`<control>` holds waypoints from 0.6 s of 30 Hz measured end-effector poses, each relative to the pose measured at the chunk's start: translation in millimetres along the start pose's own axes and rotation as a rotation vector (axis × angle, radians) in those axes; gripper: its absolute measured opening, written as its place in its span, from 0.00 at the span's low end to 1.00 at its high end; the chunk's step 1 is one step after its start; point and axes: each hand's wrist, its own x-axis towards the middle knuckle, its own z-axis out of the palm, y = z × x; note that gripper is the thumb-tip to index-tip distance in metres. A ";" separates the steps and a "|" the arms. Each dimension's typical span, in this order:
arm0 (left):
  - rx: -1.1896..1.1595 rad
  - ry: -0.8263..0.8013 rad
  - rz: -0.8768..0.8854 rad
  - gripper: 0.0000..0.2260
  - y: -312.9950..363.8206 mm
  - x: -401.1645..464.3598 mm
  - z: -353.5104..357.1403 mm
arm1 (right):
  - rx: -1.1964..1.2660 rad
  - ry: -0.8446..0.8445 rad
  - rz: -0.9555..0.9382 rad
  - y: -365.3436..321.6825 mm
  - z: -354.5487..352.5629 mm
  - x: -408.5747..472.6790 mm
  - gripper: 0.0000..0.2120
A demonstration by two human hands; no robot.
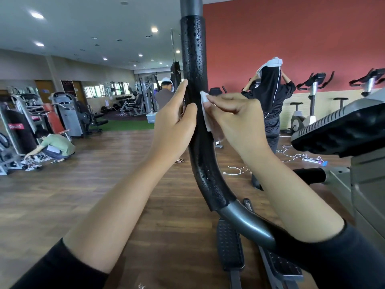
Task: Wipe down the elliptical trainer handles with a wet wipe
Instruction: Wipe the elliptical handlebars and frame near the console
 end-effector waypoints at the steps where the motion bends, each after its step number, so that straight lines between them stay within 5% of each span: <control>1: -0.004 0.001 -0.002 0.22 0.3 1.5 0.6 | -0.008 0.009 -0.010 -2.4 2.1 7.0 0.08; 18: -0.129 -0.023 0.057 0.25 -16.3 25.8 2.5 | -0.064 0.042 -0.081 -4.4 8.5 28.9 0.08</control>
